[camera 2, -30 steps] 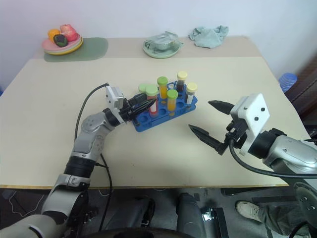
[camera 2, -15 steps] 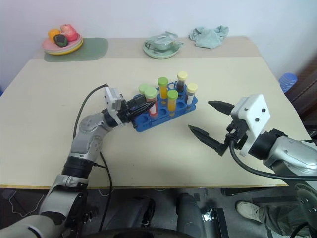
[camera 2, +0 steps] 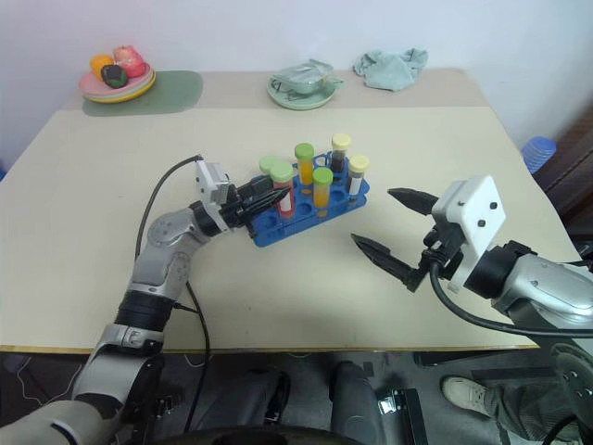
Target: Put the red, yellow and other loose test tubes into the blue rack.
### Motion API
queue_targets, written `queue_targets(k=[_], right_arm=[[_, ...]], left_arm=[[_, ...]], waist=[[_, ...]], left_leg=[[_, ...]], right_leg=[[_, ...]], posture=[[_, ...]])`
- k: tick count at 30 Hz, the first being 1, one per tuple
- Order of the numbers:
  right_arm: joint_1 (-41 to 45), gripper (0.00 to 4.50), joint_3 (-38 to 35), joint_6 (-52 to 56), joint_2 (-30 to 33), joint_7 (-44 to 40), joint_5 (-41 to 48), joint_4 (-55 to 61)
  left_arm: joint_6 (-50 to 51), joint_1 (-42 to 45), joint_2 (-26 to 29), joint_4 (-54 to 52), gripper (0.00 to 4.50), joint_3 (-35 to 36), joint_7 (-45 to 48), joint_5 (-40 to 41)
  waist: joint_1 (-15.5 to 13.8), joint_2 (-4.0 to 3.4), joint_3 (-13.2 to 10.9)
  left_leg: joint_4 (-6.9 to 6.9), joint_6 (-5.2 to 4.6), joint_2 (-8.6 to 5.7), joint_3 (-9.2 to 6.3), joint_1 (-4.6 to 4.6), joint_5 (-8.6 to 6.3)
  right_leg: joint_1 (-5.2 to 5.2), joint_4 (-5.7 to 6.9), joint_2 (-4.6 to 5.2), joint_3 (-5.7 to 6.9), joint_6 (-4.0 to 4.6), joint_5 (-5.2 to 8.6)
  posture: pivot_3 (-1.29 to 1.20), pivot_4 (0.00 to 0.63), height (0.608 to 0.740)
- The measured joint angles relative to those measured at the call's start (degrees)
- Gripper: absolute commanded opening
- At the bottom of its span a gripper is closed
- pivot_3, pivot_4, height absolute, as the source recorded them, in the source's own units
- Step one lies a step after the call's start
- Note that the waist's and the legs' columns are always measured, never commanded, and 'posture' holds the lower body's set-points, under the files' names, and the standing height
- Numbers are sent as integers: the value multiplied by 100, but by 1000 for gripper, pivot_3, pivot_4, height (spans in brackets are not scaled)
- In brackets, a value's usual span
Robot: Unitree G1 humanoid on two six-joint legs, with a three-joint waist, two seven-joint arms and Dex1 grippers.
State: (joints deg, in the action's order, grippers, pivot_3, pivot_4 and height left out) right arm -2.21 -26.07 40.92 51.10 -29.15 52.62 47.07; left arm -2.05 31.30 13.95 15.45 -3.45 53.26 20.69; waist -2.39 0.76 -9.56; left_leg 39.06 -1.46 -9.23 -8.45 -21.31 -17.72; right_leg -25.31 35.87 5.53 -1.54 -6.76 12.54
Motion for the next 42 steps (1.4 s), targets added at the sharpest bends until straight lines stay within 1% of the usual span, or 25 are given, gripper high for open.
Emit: queue_targets(k=[19,32,37,42], right_arm=[[16,4500,0,3,1,40,23,0],[42,4500,-1,17,1,103,69,2],[-37,4500,-16,44,1,136,124,43],[-174,4500,-122,49,1,175,162,106]], left_arm=[[-585,176,6,408,750,-19,-294,-297],[-54,-21,-38,-30,750,-23,129,-8],[47,-122,-3,320,750,-145,81,-268],[-20,-43,-10,415,750,-157,82,-351]], waist=[[2,0,9],[-4,-1,10],[2,5,6],[-8,2,7]], left_leg=[[0,0,1,0,2,0],[-1,-3,1,0,1,-2],[-4,-6,2,-1,-7,-4],[-8,-8,2,-2,-7,-5]], right_leg=[[2,0,0,0,0,0],[3,-4,0,0,-1,0],[-5,-12,-2,1,-1,0],[3,-32,-2,2,-9,-5]], posture=[[0,150,740],[0,150,740],[0,150,740],[0,150,740]])
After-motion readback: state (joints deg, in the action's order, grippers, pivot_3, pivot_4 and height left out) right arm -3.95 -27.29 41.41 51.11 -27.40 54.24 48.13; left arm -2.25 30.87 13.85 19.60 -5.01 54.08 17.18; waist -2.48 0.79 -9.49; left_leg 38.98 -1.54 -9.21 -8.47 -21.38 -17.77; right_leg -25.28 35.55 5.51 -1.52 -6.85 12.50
